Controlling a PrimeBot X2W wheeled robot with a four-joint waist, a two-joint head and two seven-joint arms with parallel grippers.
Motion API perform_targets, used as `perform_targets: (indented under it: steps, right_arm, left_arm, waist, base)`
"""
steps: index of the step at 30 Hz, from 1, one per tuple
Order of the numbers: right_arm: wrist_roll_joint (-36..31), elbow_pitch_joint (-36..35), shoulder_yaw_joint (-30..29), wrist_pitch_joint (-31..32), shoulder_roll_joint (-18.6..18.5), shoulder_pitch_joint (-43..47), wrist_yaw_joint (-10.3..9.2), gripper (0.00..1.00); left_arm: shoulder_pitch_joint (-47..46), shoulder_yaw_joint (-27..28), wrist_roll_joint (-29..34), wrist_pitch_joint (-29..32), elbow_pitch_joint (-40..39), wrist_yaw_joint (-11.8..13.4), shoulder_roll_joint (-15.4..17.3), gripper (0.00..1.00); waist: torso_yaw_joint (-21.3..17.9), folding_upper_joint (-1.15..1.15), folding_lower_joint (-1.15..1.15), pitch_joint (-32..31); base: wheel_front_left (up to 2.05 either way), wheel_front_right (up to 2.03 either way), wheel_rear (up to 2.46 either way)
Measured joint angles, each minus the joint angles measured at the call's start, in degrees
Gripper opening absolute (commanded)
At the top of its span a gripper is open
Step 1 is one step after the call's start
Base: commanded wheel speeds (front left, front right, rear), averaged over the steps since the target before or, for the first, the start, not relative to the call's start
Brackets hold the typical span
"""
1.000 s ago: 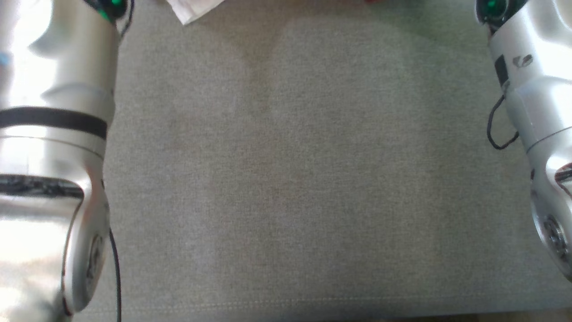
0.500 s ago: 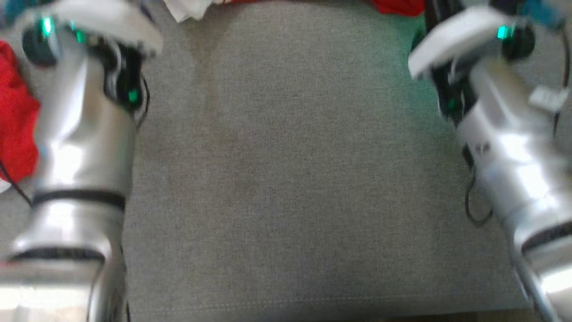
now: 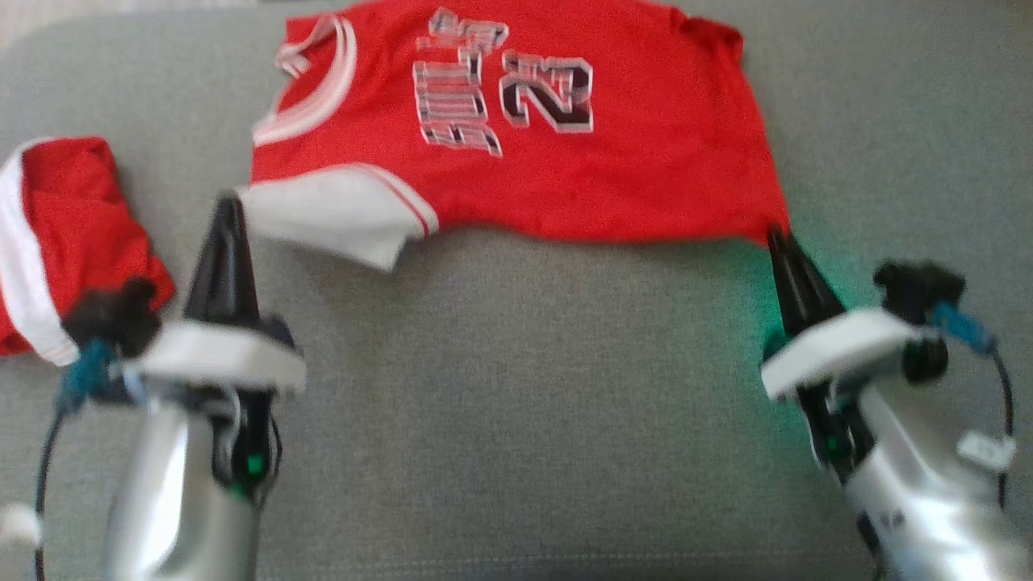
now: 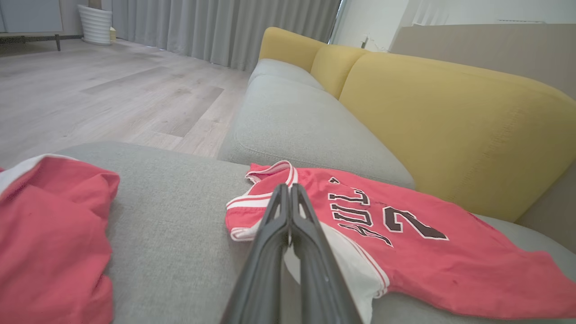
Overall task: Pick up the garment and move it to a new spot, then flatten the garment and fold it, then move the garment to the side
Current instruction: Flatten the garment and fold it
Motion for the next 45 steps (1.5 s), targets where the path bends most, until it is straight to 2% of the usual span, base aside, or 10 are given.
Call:
perform_targets:
  steps: [4, 9, 13, 14, 16, 22, 29, 37, 42, 45]
  right_arm:
    - [-0.8, -4.8, -3.1, 1.5, -0.5, 7.6, -0.01, 0.0]
    - [-4.4, -11.9, -8.3, 6.7, -0.8, 17.5, -0.01, 0.0]
    - [-7.0, -18.8, -13.2, 10.9, -0.5, 24.7, -0.01, 0.0]
    - [-7.0, -18.8, -13.2, 10.9, -0.5, 24.7, -0.01, 0.0]
    - [-8.5, -22.4, -15.6, 13.2, 0.3, 28.3, -0.01, 0.0]
    - [-12.6, -33.2, -21.6, 21.2, 5.7, 40.1, -0.01, 0.0]
    - [-15.5, -41.8, -24.9, 27.1, 8.5, 45.1, -0.01, 0.0]
    - [-16.1, -42.1, -26.8, 31.8, 9.7, 45.1, -0.01, 0.0]
    - [-16.1, -39.2, -27.9, 36.1, 10.0, 41.1, -0.01, 0.0]
    - [-16.1, -36.3, -27.9, 39.7, 9.9, 33.4, -0.01, 0.0]
  left_arm:
    - [9.9, -1.1, 0.3, 3.7, -11.1, 1.6, 0.1, 0.0]
    - [21.9, -1.7, 0.8, 10.5, -25.1, 4.7, 0.3, 0.0]
    - [29.6, -2.2, 0.8, 15.1, -33.1, 7.1, 0.4, 0.0]
    - [29.6, -2.2, 0.8, 15.1, -33.1, 7.1, 0.4, 0.0]
    - [32.6, -2.8, 0.8, 17.1, -36.1, 7.7, 0.5, 0.0]
    - [39.7, -3.4, 0.7, 22.3, -42.1, 9.7, 0.6, 0.0]
    - [43.5, -4.5, -0.3, 25.8, -45.4, 11.1, 0.7, 0.0]
    - [42.5, -4.7, -1.7, 26.4, -44.8, 11.2, 1.1, 0.0]
    - [34.4, -3.6, -4.0, 26.5, -38.6, 9.0, 2.3, 0.0]
    - [25.2, -3.0, -5.9, 27.2, -32.7, 7.2, 3.2, 0.0]
  waist:
    - [0.3, 0.0, 0.0, -2.8]
    - [0.5, 0.0, 0.0, -6.1]
    - [0.7, 0.0, 0.0, -8.3]
    - [0.7, 0.0, 0.0, -8.3]
    - [0.9, 0.0, 0.0, -9.4]
    - [2.1, 0.0, 0.0, -12.6]
    - [2.1, 0.0, -0.01, -13.2]
    - [2.0, 0.0, -0.01, -12.6]
    - [1.3, 0.0, -0.01, -11.1]
    - [0.3, 0.0, 0.0, -9.2]
  base:
    - [0.0, 0.0, 0.0]
    - [0.0, 0.0, 0.0]
    - [0.0, 0.0, 0.0]
    - [0.0, 0.0, 0.0]
    - [0.0, 0.0, 0.0]
    - [0.0, 0.0, 0.0]
    - [0.0, 0.0, 0.0]
    - [0.0, 0.0, 0.0]
    - [0.0, 0.0, 0.0]
    - [0.0, 0.0, 0.0]
